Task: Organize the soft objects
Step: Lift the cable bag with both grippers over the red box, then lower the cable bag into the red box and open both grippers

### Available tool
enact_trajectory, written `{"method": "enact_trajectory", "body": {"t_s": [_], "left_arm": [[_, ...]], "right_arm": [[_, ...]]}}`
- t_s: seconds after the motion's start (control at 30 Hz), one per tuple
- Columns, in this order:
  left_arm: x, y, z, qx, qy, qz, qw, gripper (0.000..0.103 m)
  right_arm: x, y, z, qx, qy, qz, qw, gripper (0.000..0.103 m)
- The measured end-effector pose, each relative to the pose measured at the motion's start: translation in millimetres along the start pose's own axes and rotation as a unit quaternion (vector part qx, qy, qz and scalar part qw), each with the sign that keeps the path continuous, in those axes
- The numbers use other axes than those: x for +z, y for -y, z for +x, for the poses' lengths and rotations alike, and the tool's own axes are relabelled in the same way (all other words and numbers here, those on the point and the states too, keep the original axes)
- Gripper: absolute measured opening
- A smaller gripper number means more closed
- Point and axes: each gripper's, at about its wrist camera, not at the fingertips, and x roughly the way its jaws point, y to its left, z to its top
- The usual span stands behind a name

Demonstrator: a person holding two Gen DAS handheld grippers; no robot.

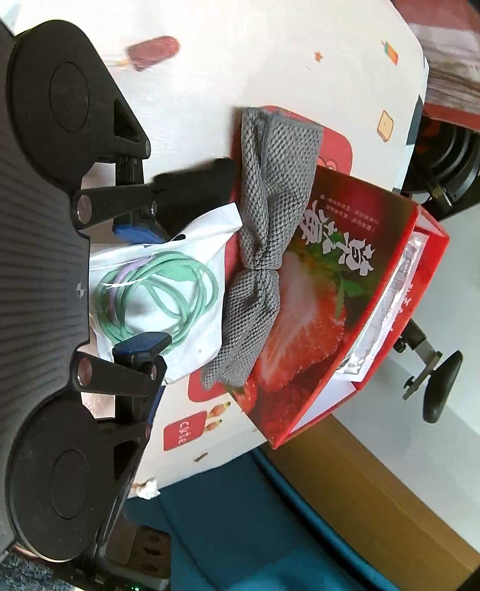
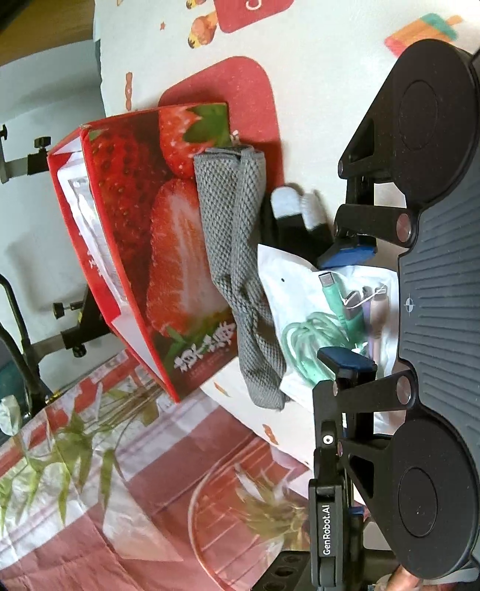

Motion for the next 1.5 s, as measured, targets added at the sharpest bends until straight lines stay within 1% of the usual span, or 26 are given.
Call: {"method": "enact_trajectory", "body": {"t_s": [0.07, 0.17, 0.33, 0.43, 0.53, 0.6, 0.67, 0.73, 0.83, 0.9, 1.0, 1.07, 1.17, 1.23, 1.33, 1.5], "left_arm": [[-5.0, 2.0, -7.4, 0.000, 0.010, -0.002, 0.9999, 0.051], [-6.1, 6.3, -19.6, 0.001, 0.028, 0.010, 0.9996, 0.051], [-5.2, 17.1, -39.3, 0.001, 0.061, 0.033, 0.9976, 0.051], [-2.8, 17.2, -48.7, -0.017, 0.084, 0.028, 0.9960, 0.051], [2.2, 17.4, -51.7, -0.031, 0.095, 0.016, 0.9949, 0.051], [9.1, 21.1, -52.6, -0.035, 0.102, 0.020, 0.9940, 0.051], [19.4, 28.2, -54.5, -0.035, 0.113, 0.043, 0.9921, 0.051], [33.7, 34.7, -53.8, -0.035, 0.120, 0.064, 0.9902, 0.051], [60.7, 42.9, -51.2, -0.039, 0.130, 0.079, 0.9875, 0.051], [80.7, 49.8, -47.4, -0.043, 0.136, 0.089, 0.9858, 0.051], [108.0, 57.3, -39.2, -0.044, 0.143, 0.103, 0.9833, 0.051], [125.5, 58.7, -30.2, -0.044, 0.142, 0.103, 0.9835, 0.051], [149.2, 59.9, -13.4, -0.029, 0.143, 0.097, 0.9845, 0.052], [160.5, 59.6, -0.9, -0.014, 0.144, 0.095, 0.9849, 0.052], [174.1, 56.5, 23.0, 0.009, 0.132, 0.085, 0.9875, 0.052], [177.4, 46.3, 51.9, 0.031, 0.110, 0.083, 0.9900, 0.052]], "right_arm": [[-1.7, -7.3, -5.0, 0.000, 0.003, -0.012, 1.000, 0.043], [-0.3, -18.7, -12.6, 0.001, 0.015, -0.034, 0.999, 0.043], [7.3, -37.7, -26.5, -0.008, 0.039, -0.094, 0.995, 0.042], [13.3, -43.3, -33.2, -0.008, 0.053, -0.117, 0.992, 0.042], [23.4, -47.5, -35.4, -0.007, 0.060, -0.131, 0.990, 0.042], [35.9, -51.0, -35.9, -0.007, 0.066, -0.145, 0.987, 0.042], [49.7, -54.0, -35.9, -0.007, 0.075, -0.152, 0.986, 0.042], [67.4, -55.2, -36.1, -0.005, 0.085, -0.157, 0.984, 0.042], [94.9, -53.4, -33.8, -0.004, 0.096, -0.155, 0.983, 0.042], [115.8, -48.7, -28.7, -0.006, 0.100, -0.153, 0.983, 0.042], [142.2, -41.7, -15.2, -0.021, 0.106, -0.160, 0.981, 0.042], [155.5, -35.4, -3.8, -0.024, 0.108, -0.153, 0.982, 0.042], [174.8, -24.1, 19.8, -0.028, 0.100, -0.134, 0.985, 0.042], [183.0, -16.3, 36.6, -0.036, 0.089, -0.127, 0.987, 0.043], [186.5, -5.1, 55.2, -0.045, 0.075, -0.127, 0.988, 0.043], [184.3, 12.1, 76.7, -0.057, 0.052, -0.122, 0.990, 0.043]]}}
